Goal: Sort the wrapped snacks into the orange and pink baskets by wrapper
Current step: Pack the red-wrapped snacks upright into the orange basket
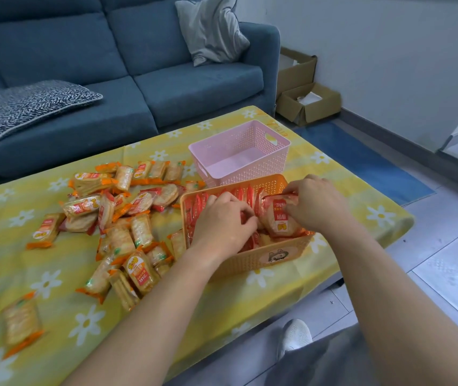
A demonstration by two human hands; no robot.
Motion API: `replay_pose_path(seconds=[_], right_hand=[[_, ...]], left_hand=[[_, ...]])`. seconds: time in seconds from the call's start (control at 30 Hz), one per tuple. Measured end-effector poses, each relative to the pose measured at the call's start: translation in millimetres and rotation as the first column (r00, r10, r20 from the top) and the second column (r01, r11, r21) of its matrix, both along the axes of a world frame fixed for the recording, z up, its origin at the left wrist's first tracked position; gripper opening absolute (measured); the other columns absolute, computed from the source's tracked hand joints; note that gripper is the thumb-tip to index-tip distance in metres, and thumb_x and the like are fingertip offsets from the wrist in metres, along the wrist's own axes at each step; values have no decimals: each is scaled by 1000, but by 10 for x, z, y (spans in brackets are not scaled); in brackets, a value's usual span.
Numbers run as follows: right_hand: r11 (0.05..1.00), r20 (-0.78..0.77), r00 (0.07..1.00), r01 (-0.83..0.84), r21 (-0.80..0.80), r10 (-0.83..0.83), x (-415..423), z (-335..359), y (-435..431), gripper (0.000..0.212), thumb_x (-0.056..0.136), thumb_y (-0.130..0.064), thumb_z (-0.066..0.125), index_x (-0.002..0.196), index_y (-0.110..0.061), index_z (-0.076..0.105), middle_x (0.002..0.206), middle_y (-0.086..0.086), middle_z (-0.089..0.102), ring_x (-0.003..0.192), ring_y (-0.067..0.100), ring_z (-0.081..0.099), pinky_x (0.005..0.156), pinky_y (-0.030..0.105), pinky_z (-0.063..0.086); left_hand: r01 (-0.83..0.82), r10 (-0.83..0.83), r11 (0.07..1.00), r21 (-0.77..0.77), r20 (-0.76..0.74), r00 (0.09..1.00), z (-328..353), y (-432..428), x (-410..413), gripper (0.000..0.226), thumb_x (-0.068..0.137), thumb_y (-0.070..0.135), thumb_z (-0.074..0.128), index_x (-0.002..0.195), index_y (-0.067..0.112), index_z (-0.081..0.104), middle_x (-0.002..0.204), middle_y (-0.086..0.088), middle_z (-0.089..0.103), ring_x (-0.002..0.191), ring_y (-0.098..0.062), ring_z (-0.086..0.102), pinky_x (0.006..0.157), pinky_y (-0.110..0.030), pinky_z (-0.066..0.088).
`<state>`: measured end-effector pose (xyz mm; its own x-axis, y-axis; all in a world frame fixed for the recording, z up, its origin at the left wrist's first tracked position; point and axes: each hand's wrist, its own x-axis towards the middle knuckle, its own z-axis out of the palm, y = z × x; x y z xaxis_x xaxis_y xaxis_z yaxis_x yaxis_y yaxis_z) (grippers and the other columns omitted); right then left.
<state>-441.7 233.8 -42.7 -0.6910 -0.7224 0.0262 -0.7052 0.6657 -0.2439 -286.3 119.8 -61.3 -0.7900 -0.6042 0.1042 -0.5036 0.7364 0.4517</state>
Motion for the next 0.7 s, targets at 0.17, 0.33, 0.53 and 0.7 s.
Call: replay_pose_path(seconds=[0.17, 0.33, 0.53, 0.7], right_hand=[[983, 121, 993, 18, -182, 4, -28, 127, 44, 31, 94, -22, 58, 123, -28, 66, 121, 1, 68, 108, 26, 62, 78, 39, 56], [982, 230, 973, 30, -185, 14, -51, 135, 56, 22, 97, -19, 52, 117, -26, 57, 118, 6, 66, 99, 26, 62, 73, 40, 58], [897, 288, 952, 33, -441, 106, -102, 237, 83, 19, 89, -10, 59, 97, -26, 65, 105, -6, 64, 89, 12, 61, 67, 27, 48], [881, 365, 904, -27, -473, 223, -2, 230, 49, 28, 82, 3, 57, 88, -22, 70, 90, -11, 68, 84, 6, 66, 67, 24, 51]], left_hand=[[-38, 45, 998, 51, -140, 989, 25, -56, -36, 22, 93, 32, 61, 115, 30, 65, 111, 11, 57, 113, -18, 48, 94, -32, 40], [55, -8, 957, 284, -162, 987, 46, -59, -188, 51, 95, 13, 52, 143, 31, 46, 130, 10, 60, 125, -20, 48, 100, -41, 45], [191, 13, 841, 507, -371, 929, 152, 21, -230, 48, 88, 2, 55, 120, 38, 59, 103, 14, 64, 85, -9, 61, 67, -25, 47], [287, 4, 775, 564, -459, 888, 170, 32, -131, 33, 78, 24, 65, 107, 38, 67, 88, 15, 66, 73, -10, 61, 66, -31, 52]])
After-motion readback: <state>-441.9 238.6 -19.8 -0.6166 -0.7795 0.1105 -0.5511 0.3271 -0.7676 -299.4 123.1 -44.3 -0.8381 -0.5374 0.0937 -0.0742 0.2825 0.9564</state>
